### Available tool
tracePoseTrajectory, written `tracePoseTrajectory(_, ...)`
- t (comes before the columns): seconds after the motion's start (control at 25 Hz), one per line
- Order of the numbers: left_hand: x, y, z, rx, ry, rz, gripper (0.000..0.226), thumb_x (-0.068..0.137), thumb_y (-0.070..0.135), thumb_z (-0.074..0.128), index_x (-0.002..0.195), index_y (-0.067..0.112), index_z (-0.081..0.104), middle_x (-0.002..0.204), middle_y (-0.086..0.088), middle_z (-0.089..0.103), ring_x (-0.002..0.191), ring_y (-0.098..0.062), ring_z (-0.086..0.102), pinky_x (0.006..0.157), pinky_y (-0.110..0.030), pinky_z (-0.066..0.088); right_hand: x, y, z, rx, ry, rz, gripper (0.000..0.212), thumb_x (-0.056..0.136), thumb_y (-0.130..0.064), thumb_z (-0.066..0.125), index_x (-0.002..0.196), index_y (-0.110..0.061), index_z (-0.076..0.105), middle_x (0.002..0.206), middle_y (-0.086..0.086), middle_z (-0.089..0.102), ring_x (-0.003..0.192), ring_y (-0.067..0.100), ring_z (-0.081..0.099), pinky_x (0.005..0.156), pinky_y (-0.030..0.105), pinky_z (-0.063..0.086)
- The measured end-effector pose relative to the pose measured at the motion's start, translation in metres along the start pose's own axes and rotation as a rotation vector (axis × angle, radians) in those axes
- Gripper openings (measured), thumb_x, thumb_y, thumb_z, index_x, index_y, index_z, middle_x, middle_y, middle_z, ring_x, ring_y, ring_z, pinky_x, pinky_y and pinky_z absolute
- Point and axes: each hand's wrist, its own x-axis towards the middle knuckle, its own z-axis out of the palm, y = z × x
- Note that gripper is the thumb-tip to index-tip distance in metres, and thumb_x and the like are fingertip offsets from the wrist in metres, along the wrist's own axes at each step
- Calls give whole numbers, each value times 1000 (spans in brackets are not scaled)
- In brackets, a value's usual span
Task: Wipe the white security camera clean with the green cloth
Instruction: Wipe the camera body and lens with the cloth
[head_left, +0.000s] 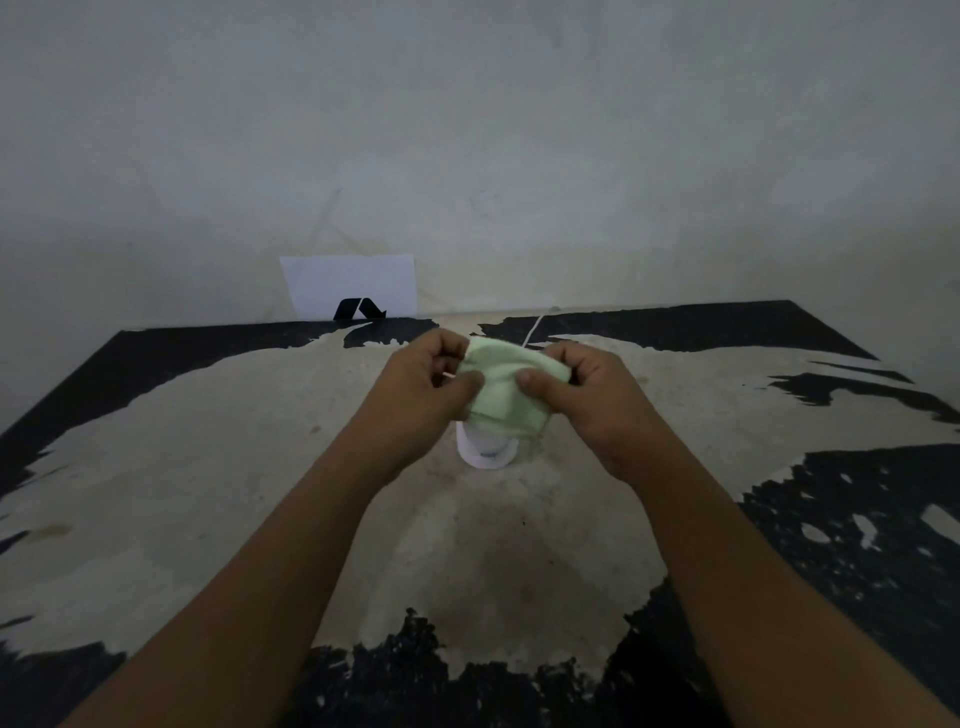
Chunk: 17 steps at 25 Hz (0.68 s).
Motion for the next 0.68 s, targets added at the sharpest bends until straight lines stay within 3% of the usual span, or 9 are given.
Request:
tracePoseTrajectory(0.12,6,-29,-7,119,143,-41,13,87,16,57,98,22,54,92,-5,63,77,-20,60,72,-36,53,16,-8,-18,-24,182,-32,15,81,-19,71,75,-9,61,69,6,57,62,15,51,59,33,43)
tracePoseTrajectory(0.2,7,-54,-4,215,121,-109,34,83,25,64,113,24,47,105,-1,59,88,-18,56,74,-32,49,26,-10,-21,-121,288,-60,13,80,-19,71,73,-16,61,67,0,58,56,10,50,52,28,42)
tracePoseTrajectory(0.28,7,-73,6,321,-5,-168,66,72,38,75,125,25,37,120,6,49,107,-17,49,88,-34,44,31,-8,-10,-228,304,-73,10,80,-21,71,84,-15,65,81,1,65,66,12,56,57,30,46)
tracePoseTrajectory(0.36,11,-87,17,433,-78,-176,92,60,49,79,133,28,29,132,2,47,121,-23,43,100,-43,41,31,3,8,-394,243,-83,17,81,-21,68,95,-13,63,100,3,64,82,16,58,69,30,48)
tracePoseTrajectory(0.44,16,-93,27,531,-85,-190,100,57,52,79,137,28,24,139,-5,46,127,-30,40,104,-51,38,30,16,28,-529,115,-118,14,85,-19,62,94,-10,58,107,7,63,89,21,58,77,36,51)
tracePoseTrajectory(0.56,22,-96,37,621,-55,-244,93,66,54,73,139,24,23,140,-8,47,129,-32,40,106,-50,35,32,23,52,-599,-8,-252,16,89,-19,54,103,-11,56,103,11,64,89,24,59,83,45,51)
tracePoseTrajectory(0.68,23,-98,40,758,-61,-223,77,73,56,63,137,24,33,137,-7,51,128,-34,39,103,-46,33,48,27,59,-916,-194,-346,38,91,-38,49,125,-22,56,132,4,57,120,23,49,105,39,37)
